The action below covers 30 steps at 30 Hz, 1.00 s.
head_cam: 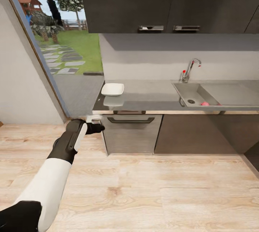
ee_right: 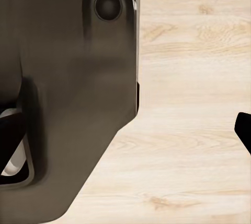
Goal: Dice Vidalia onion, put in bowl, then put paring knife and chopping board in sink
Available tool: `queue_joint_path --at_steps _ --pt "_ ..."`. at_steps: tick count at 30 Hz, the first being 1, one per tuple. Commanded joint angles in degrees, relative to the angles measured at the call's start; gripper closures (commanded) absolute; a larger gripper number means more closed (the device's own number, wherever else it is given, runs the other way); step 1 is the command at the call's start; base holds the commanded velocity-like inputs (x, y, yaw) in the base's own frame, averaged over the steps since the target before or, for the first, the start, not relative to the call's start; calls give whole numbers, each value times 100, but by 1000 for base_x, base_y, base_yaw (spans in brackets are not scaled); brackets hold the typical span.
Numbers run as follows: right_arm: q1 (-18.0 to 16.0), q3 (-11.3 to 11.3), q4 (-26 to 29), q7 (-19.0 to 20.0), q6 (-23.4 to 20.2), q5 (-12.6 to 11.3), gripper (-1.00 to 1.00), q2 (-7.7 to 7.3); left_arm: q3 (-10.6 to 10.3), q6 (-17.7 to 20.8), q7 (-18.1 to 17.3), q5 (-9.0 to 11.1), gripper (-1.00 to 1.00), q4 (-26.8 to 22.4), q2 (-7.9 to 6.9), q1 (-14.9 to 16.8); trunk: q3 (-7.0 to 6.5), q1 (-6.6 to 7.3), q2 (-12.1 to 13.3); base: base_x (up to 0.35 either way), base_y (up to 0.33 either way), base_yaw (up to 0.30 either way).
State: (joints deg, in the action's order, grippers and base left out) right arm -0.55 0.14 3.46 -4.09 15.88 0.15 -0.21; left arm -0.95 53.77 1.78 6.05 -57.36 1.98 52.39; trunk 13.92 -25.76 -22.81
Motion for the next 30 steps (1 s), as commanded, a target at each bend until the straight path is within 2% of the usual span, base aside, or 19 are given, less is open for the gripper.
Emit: queue_joint_path --at_steps 1,2,4,7,12,14,16,17,18,19,22,23,24,26,30 --pt "-3 4 -4 -13 19 2 -100 1 -62 -215 18 36 -100 217 2 3 10 -2 -11 -16 -2 0" --pt "-4 4 -6 -13 18 2 -100 2 -99 -344 19 36 -100 338 2 2 10 -2 -11 -13 -2 0" --pt "-4 4 -5 -13 19 2 -100 1 -271 -857 22 34 -100 852 3 0 10 -2 -11 -7 -1 0" --pt "-4 5 -7 -11 19 2 -100 3 -409 -1293 24 34 -100 1374 4 -2 10 -2 -11 -3 0 0" --pt "-4 11 -5 -2 20 -15 -100 19 -496 -2032 17 31 -100 2367 9 -1 10 -2 -11 -1 0 0" --pt "-4 12 -7 7 19 -12 -100 31 -511 -2653 16 29 -100 3036 44 -1 10 -2 -11 0 0 0" --pt "-5 10 -7 6 18 -7 -100 32 -515 -3018 16 25 -100 3396 65 -1 10 -2 -11 0 0 0" --pt "-4 8 -7 6 17 -4 -100 29 -516 -3404 16 23 -100 3767 83 -1 10 -2 -11 0 0 0" --pt "-5 7 -6 5 18 -3 -100 28 -517 -3596 16 22 -100 3958 90 -3 10 -2 -11 0 0 0" --pt "-5 6 -7 8 16 -1 -100 25 -521 -3981 16 21 -100 4355 102 -5 10 -2 -11 0 0 0" --pt "-4 4 -5 11 19 1 -100 26 -526 -4760 16 15 -100 5180 119 -4 10 -2 -11 0 0 0" --pt "-4 4 -4 12 21 1 -100 31 -527 -5157 16 15 -100 5550 125 -3 10 -2 -11 0 0 0" --pt "-4 4 -2 12 23 1 -100 32 -525 -5352 16 16 -100 5688 126 -4 10 -2 -11 0 0 0" --pt "-4 -1 34 9 35 2 -100 30 -522 -6016 20 18 -100 5991 117 -20 10 -2 -11 0 0 0" --pt "-3 -7 445 -6 120 2 -100 17 -521 -6450 21 24 -100 6132 89 -158 10 -2 -11 0 0 0"
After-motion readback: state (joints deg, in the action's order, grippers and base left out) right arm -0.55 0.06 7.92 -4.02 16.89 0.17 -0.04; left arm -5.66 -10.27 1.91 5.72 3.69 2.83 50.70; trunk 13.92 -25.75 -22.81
